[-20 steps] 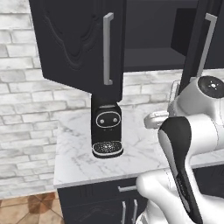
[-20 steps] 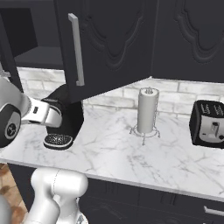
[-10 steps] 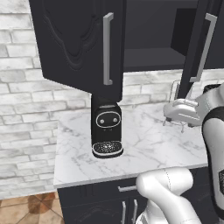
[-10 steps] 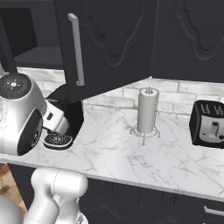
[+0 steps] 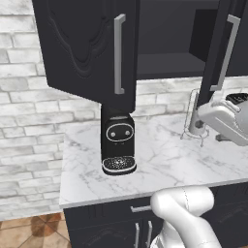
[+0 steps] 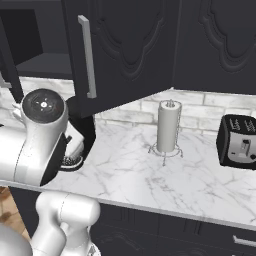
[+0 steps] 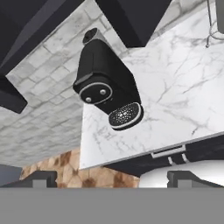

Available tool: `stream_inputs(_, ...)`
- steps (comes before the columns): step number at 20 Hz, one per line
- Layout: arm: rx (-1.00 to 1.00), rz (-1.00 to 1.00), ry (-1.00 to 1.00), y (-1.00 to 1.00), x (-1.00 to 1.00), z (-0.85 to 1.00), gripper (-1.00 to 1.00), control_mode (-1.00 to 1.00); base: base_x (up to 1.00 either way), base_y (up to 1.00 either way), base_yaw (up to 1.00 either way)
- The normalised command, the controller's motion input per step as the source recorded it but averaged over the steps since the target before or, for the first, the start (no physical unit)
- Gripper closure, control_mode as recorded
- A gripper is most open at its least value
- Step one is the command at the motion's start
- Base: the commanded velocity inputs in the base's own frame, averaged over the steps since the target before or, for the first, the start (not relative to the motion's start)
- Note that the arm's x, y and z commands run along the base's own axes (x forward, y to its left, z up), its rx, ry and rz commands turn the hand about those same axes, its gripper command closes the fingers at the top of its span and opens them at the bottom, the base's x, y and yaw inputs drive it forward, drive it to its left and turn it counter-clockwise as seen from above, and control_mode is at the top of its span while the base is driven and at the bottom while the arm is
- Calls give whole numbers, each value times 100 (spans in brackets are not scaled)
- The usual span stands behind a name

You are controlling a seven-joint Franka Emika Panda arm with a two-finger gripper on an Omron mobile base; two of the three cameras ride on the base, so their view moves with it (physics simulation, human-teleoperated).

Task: Close all open cabinet doors.

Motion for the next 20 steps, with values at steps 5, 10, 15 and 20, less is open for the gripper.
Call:
stream_inputs(5, 7, -5, 10, -24, 2, 7, -100, -100, 0, 0, 0)
stream_inputs(10, 6, -4, 13, -37, 1, 6, -100, -100, 0, 0, 0)
stream_inputs(15, 4, -5, 2, -40, 5, 2, -100, -100, 0, 0, 0)
stream_inputs(20, 5, -4, 0, -42, 4, 0, -100, -100, 0, 0, 0)
